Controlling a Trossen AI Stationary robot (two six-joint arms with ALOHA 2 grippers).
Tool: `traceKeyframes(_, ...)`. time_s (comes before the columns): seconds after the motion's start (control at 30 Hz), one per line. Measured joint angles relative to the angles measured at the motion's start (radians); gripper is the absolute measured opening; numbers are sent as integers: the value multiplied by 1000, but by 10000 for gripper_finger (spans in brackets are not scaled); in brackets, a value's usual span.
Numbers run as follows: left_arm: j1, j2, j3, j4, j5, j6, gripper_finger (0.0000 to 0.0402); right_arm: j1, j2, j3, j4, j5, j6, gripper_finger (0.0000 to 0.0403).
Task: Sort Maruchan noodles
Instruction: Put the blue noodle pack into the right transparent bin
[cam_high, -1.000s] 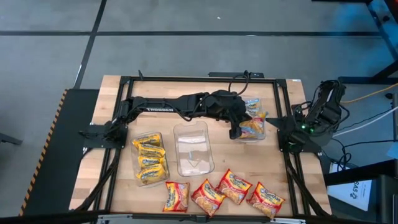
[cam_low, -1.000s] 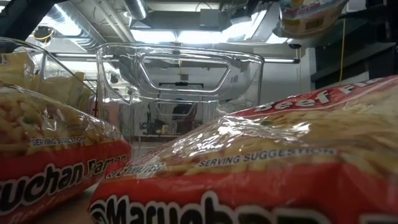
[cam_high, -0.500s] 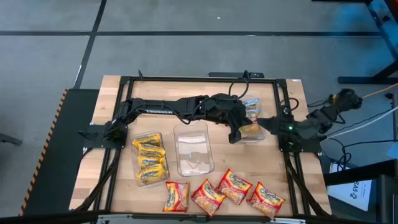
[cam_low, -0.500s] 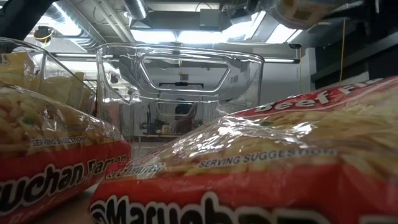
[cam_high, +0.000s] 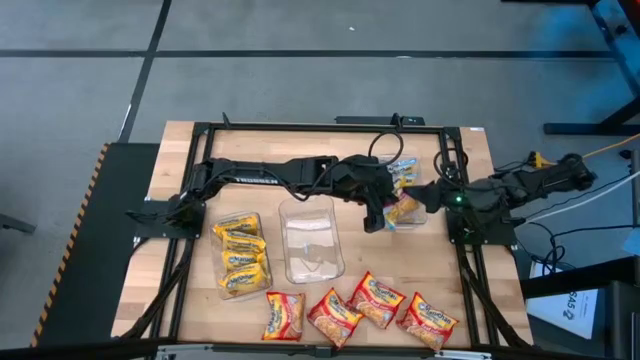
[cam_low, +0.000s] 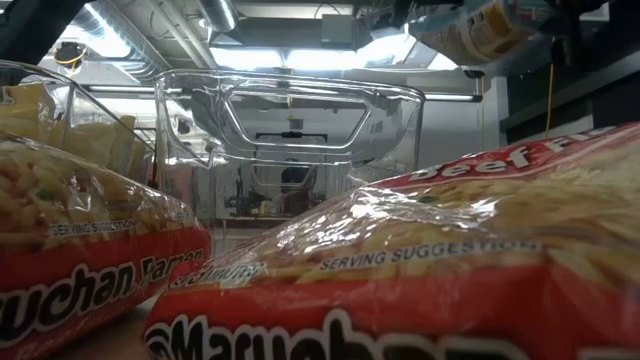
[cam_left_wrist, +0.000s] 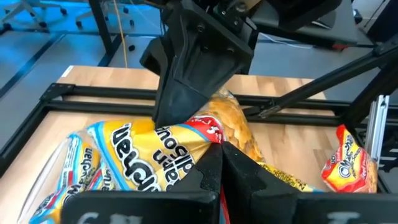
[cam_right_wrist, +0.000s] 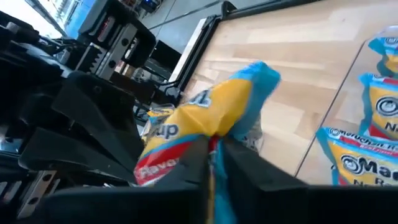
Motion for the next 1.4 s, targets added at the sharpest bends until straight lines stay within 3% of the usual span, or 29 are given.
traceKeyframes(0.07, 1, 0, 0, -6, -1, 0, 0, -9, -7, 0, 0, -2, -31, 11)
traceKeyframes(0.47, 8, -33, 0, -36, -51, -9, 11, -9, -10, 0, -25, 43, -105, 2)
traceKeyframes(0.67, 23, -89, 0, -172, -123, -47, 47, -9, -18, 0, -52, 105, -138, 1)
traceKeyframes(0.87, 22, -118, 1, -257, -140, -54, 55, -9, -15, 0, -106, 125, -166, 0)
traceKeyframes(1.13, 40, -202, -1, -533, -295, -84, 52, -9, 82, 1, -143, 132, -205, 0)
traceKeyframes(1.4, 45, -354, 0, -938, -315, -234, 51, -10, 226, 1, -85, 144, -294, 0)
